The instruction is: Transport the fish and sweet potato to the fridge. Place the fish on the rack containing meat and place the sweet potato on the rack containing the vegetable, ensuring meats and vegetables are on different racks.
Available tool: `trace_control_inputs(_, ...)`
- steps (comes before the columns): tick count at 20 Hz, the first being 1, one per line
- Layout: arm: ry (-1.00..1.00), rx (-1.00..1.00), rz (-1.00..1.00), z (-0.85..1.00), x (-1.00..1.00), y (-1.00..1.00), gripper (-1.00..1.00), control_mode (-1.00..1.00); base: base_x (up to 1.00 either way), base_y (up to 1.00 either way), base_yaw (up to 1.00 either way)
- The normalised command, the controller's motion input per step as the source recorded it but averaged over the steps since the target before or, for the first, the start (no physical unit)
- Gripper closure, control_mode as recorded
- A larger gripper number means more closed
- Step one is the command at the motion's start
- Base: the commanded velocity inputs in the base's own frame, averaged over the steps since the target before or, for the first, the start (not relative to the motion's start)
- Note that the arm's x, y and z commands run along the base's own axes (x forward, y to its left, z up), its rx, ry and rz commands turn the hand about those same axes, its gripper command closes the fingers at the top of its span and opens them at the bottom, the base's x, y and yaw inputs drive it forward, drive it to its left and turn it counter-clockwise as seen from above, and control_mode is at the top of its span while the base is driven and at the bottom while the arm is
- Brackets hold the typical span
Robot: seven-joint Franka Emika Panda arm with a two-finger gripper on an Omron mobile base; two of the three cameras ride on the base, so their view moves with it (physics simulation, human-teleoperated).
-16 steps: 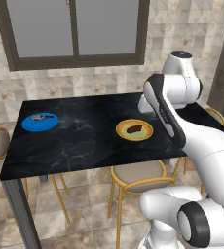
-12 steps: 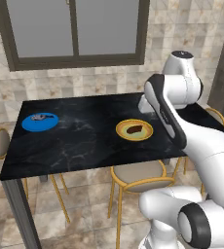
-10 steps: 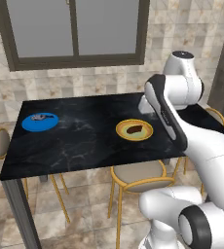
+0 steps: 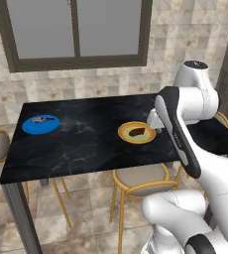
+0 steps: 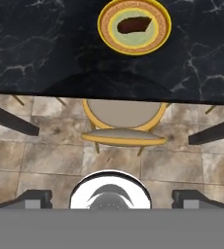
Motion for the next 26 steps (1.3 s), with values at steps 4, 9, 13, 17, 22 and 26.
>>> trace_control_inputs(4,0.07,-0.03,0.0,-0.51,0.22,0.01,-1.0,-1.0,0.0,0.0,0.0)
trace_control_inputs(9,0.05,0.0,-0.13,-0.48,0.1,-0.1,-1.0,-1.0,0.0,0.0,0.0)
trace_control_inputs(13,0.01,0.06,-0.39,-0.24,0.04,-0.14,-1.0,-1.0,0.0,0.0,0.0)
trace_control_inputs(17,0.0,0.05,-0.48,-0.07,0.26,-0.02,-1.0,-1.0,0.0,0.0,0.0)
trace_control_inputs(22,0.0,0.04,-0.47,0.0,0.33,-0.13,-1.0,-1.0,0.0,0.0,0.0)
trace_control_inputs(26,0.0,0.06,-0.43,0.0,0.59,-0.28,-1.0,-1.0,0.0,0.0,0.0)
